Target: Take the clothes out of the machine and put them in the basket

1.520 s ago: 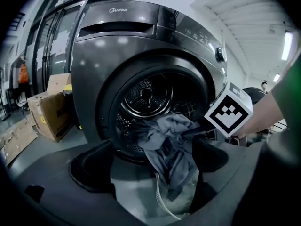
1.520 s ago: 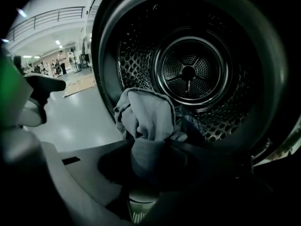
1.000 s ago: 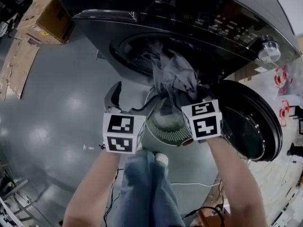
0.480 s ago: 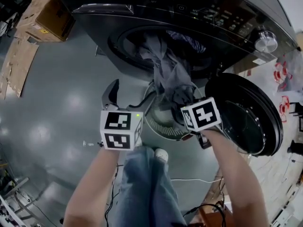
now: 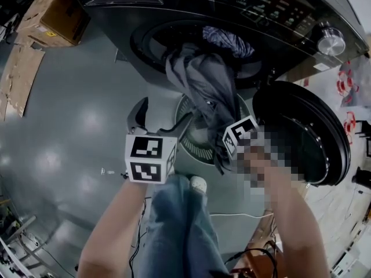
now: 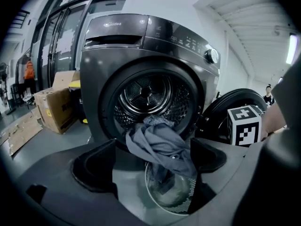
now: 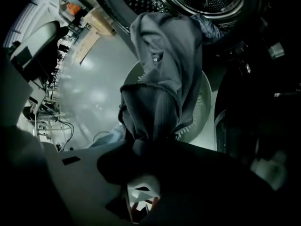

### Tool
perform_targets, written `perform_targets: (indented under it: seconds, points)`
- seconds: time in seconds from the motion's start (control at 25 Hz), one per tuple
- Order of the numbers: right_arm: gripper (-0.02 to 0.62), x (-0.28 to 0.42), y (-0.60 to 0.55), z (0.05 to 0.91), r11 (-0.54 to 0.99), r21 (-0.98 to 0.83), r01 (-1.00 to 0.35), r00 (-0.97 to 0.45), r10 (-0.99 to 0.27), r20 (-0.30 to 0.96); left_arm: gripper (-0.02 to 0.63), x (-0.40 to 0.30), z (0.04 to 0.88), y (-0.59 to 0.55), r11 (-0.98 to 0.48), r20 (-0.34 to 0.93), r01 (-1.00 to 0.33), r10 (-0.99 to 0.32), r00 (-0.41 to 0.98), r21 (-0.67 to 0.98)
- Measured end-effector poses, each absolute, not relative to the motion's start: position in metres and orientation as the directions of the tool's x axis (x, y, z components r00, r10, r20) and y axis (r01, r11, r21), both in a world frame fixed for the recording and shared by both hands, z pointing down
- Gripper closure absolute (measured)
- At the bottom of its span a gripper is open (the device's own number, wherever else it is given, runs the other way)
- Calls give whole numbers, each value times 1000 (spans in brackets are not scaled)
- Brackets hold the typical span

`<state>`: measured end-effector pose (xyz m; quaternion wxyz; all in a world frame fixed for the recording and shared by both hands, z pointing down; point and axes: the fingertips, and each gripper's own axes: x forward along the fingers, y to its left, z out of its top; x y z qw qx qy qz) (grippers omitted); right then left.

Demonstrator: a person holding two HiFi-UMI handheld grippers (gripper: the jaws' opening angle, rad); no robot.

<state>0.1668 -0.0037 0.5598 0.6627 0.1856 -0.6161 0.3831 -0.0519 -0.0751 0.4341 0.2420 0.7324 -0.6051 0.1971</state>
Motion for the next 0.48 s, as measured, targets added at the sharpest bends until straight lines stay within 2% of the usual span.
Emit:
perform_targets:
  seconds: [0.2, 0.44, 0.48]
  points:
    - [459, 155, -31, 567, 515, -232, -825, -163, 176, 971, 109, -54, 442, -74, -164, 591, -980, -781, 201, 117]
    - [340, 143, -68, 584, 425, -206, -882, -243, -34, 969, 109, -61, 455, -75, -167, 599, -979, -775, 202, 115]
    - [300, 141, -71, 587, 408, -214, -888, -254, -46, 966, 109, -63, 458, -75, -166, 601, -979, -773, 202, 116]
